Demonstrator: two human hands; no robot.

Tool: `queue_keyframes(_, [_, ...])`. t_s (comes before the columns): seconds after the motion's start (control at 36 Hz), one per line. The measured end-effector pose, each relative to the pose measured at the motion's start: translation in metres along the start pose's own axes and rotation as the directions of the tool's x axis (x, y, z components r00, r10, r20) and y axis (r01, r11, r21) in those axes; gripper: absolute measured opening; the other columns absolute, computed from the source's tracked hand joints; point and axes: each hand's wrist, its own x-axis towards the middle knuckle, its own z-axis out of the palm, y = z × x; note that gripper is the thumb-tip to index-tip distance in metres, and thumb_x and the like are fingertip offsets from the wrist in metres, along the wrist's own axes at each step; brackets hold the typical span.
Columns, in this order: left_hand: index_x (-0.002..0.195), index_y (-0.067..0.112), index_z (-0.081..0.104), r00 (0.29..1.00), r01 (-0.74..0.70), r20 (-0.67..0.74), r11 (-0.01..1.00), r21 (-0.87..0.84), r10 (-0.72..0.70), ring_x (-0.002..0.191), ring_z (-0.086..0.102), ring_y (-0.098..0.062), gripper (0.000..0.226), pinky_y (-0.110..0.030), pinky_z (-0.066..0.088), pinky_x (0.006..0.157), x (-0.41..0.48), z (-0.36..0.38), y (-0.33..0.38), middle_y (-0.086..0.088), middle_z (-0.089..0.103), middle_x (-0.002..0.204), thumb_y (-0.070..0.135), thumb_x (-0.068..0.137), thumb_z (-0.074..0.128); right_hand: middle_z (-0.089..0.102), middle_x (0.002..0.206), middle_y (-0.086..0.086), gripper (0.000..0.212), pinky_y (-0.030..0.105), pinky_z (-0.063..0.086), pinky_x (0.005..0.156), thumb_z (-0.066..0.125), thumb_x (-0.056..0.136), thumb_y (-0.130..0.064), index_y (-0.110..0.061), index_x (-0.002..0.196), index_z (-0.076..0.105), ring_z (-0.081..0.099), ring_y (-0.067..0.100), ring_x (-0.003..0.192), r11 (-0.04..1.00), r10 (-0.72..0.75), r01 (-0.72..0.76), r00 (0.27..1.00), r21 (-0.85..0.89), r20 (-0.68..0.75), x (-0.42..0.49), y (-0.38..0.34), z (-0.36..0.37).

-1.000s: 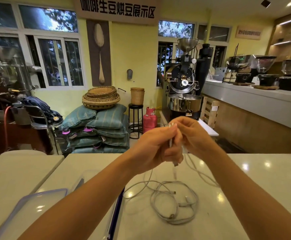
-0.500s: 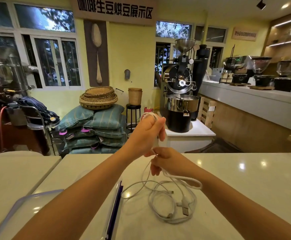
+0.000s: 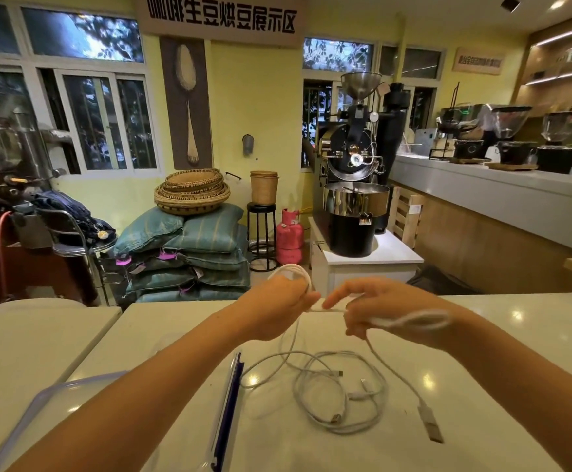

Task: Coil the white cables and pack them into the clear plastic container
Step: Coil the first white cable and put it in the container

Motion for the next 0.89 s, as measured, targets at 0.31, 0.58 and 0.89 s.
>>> queue_keyframes(0.31, [0.068,0.015,0.048,0.978,0.05,0.19,0.796,-0.604,0.083,0.048,0.038,-0.006,0.027,-0.014,0.037,0.051,-0.007,0.002,0.007,0.0,0.039,0.058,0.015,0.094,0.04,0.064,0.054,0.006,0.032,0.019,0.048,0.037,0.079,0.04,-0.017,-0.006,0.068,0.069,0.052,0.01,0.037,0.476,-0.255,0.097,0.967,0.874,0.031,0.008,0.014,-0.02])
queue_keyframes(0.58, [0.068,0.014,0.045,0.945,0.142,0.298,0.65,-0.747,0.136,0.048,0.039,-0.007,0.031,-0.025,0.04,0.064,-0.01,0.006,0.012,0.008,0.042,0.05,0.019,0.097,0.034,0.07,0.067,0.005,0.06,0.021,0.054,0.049,0.084,0.046,-0.013,-0.003,0.102,0.066,0.062,0.012,0.05,0.445,-0.319,0.168,0.947,0.879,-0.019,0.023,0.016,-0.008])
queue_keyframes(0.89, [0.068,0.01,0.046,0.916,0.238,0.332,0.363,-0.901,0.224,0.043,0.044,-0.006,0.032,-0.02,0.044,0.055,-0.008,0.01,0.011,0.009,0.049,0.043,0.023,0.094,0.033,0.046,0.045,-0.003,0.018,0.018,0.039,0.045,0.054,0.087,-0.018,-0.009,0.072,0.056,0.041,0.006,0.04,0.864,-0.121,0.247,0.948,0.439,-0.295,0.028,0.007,0.012])
